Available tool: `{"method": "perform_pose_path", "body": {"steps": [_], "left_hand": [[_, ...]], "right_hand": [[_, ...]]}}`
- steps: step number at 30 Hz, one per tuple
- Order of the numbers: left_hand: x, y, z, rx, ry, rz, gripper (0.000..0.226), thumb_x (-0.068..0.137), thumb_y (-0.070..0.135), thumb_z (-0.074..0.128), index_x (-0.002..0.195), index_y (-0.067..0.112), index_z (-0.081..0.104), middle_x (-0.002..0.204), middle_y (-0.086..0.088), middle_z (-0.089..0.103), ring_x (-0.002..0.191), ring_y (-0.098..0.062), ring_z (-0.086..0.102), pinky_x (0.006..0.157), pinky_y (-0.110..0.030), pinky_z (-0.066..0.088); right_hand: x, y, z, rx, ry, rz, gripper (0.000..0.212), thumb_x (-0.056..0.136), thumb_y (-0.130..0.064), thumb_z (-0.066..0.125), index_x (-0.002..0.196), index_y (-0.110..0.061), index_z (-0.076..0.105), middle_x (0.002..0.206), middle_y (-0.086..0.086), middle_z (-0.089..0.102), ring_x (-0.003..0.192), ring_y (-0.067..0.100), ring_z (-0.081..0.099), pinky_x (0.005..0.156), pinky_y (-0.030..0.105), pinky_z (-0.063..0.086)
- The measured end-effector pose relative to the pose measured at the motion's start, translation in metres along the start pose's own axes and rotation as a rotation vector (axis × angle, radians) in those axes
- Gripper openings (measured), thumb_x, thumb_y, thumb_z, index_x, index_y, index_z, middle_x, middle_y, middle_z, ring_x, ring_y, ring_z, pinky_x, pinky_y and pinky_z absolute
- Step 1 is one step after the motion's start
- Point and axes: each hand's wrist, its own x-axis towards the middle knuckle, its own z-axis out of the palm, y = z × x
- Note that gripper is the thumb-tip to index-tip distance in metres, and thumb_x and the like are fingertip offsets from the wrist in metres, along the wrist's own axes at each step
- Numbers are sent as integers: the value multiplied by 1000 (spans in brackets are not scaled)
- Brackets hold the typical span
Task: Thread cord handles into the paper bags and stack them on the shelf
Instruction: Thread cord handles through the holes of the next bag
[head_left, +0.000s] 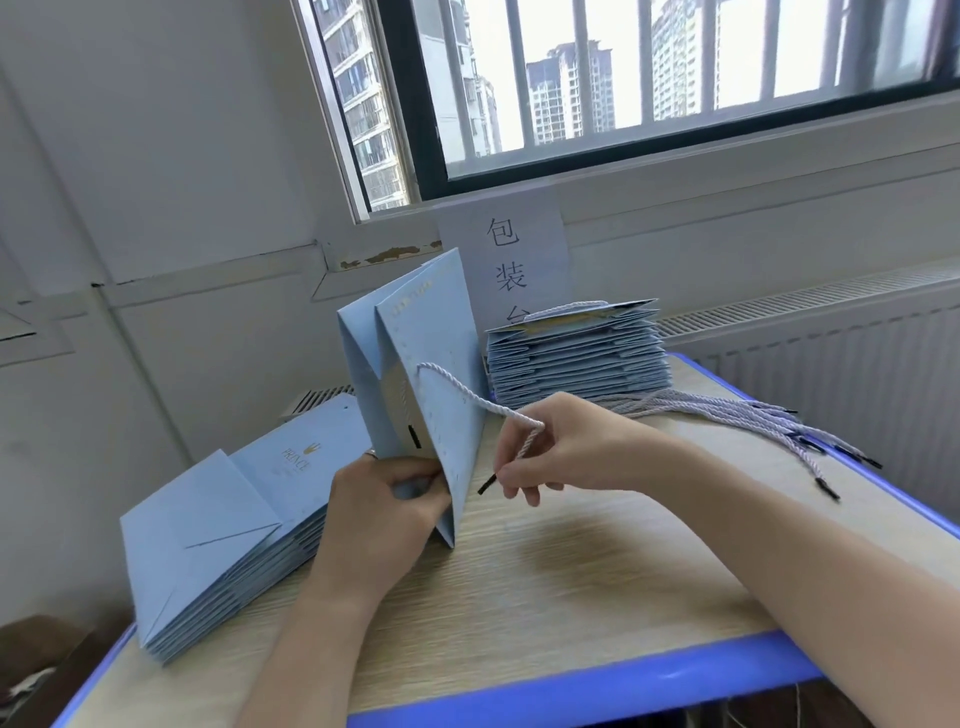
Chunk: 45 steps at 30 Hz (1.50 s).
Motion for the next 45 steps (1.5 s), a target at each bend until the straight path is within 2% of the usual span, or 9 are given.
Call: {"method": "perform_pose_path", "body": {"steps": [4,12,17,25,28,32,35,40,45], "left_hand": [[-1,0,0,0,6,3,29,81,3,71,60,21,77,60,7,71,66,-2,64,57,-9,41],[-2,3,0,-11,-4,2,28,82,5,70,66,27,79,67,14,73,72,2,65,59,-7,43],[-2,2,1,-11,-17,39,29,82,6,70,67,30,79,68,17,72,75,0,66,61,-10,45],[0,-5,5,71,-32,118,24,83,12,71,75,32,81,77,16,72,80,-1,64,61,-8,43],[0,-6,6,83,-15,126,22,82,12,73,74,31,81,80,15,70,81,-2,63,62,-9,44],[0,-6,8,78,6,116,18,79,15,74,70,29,80,73,16,69,78,-3,63,60,-11,45],[1,-8,8,100,16,114,18,77,16,76,66,30,79,68,14,67,75,-7,62,59,-18,48],[1,-9,8,104,-6,132,20,76,13,76,63,27,79,69,6,66,71,-5,60,56,-11,41],[2,-15,12,247,0,155,23,73,12,80,55,23,73,76,-4,61,70,-5,55,56,-6,36]], "right_hand": [[0,-1,3,-21,64,-29,17,80,-12,79,80,-8,63,61,1,65,58,11,58,58,25,46],[4,1,9,6,96,-82,5,83,-7,76,81,-10,73,71,2,72,67,19,72,63,25,51],[4,0,11,8,143,-119,5,84,-8,76,79,-10,74,75,4,74,66,23,71,73,38,59],[4,0,13,-63,184,-102,6,84,-12,77,78,-11,76,73,0,75,60,19,69,67,35,58],[5,1,15,-64,178,-109,6,83,-13,78,77,-12,77,72,1,74,58,16,68,63,29,56],[6,2,15,-52,147,-109,3,82,-14,79,80,-13,76,76,4,74,64,24,69,71,40,57],[7,5,14,-67,105,-80,11,78,-21,82,85,-17,74,81,6,73,68,16,65,76,45,56],[8,12,15,-165,21,-11,27,71,-30,87,91,-27,70,89,6,72,80,26,67,77,49,57],[9,14,17,-208,16,-15,27,71,-32,87,89,-29,67,82,-5,70,78,19,66,83,46,56]]}}
